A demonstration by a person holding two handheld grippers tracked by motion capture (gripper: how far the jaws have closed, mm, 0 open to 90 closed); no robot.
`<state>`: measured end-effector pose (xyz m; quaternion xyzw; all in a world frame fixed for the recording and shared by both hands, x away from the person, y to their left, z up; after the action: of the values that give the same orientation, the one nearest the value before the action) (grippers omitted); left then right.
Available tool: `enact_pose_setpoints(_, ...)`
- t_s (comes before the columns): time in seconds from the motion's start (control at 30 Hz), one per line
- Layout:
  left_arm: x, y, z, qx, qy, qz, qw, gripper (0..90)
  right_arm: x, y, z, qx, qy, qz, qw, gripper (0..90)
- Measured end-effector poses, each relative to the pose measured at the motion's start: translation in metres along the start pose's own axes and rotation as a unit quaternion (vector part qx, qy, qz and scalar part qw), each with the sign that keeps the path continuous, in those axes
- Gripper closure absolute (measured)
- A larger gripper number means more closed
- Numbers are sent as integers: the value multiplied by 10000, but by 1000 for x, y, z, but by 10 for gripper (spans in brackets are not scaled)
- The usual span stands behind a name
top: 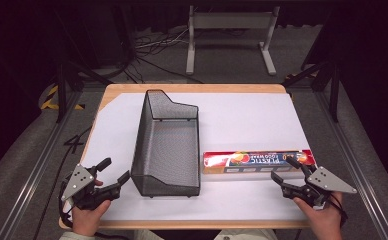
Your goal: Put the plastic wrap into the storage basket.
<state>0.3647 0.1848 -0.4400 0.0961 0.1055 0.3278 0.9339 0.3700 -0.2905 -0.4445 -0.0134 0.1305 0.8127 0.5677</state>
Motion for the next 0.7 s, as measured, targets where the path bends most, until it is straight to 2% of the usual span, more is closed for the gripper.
enact_pose_setpoints(0.1, 0, 0, 0, 4, -7, 15, 10000, 231, 2, -1, 3, -24, 9, 61, 10000, 254)
enact_pose_setpoints(0.17, 0, 0, -1, 17, -10, 46, 10000, 231, 10, -3, 10, 32, 66, 255, 9996, 261)
enact_pose_setpoints(0.27, 1, 1, -2, 82, -24, 109, 9999, 231, 15, -5, 18, 28, 129, 371, 9992, 272)
enact_pose_setpoints(0.37, 0, 3, -2, 59, -39, 157, 9999, 231, 30, -11, 31, 59, 119, 678, 9976, 298)
enact_pose_setpoints(0.4, 0, 3, -2, 52, -35, 159, 9999, 231, 41, -14, 36, 92, 61, 928, 9956, 305)
enact_pose_setpoints(0.43, 0, 3, -2, 52, -35, 159, 9999, 231, 41, -14, 36, 92, 61, 928, 9956, 305)
enact_pose_setpoints(0.5, 1, 3, -2, 79, -39, 164, 9998, 231, 57, -20, 40, 233, -29, 1201, 9925, 304)
enact_pose_setpoints(0.53, 1, 2, -3, 87, -38, 157, 9998, 231, 74, -27, 45, 270, -17, 1443, 9892, 299)
enact_pose_setpoints(0.6, 1, 1, -3, 79, -40, 143, 9999, 231, 79, -30, 46, 271, 32, 1486, 9885, 298)
enact_pose_setpoints(0.7, 1, 1, -3, 69, -26, 128, 9999, 231, 99, -37, 53, 259, 83, 1735, 9845, 293)
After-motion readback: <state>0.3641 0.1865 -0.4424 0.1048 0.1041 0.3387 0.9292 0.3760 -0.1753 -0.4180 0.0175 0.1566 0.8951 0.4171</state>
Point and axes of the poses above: each handheld gripper's, and its own axes: y roughly backward along the jaws, z roughly out of its top, x roughly to its left, the point moved 10 cm from there along -y, roughly forward along the jaws, and after that the axes turned 15 degrees about -z, right-handed, at the moved point
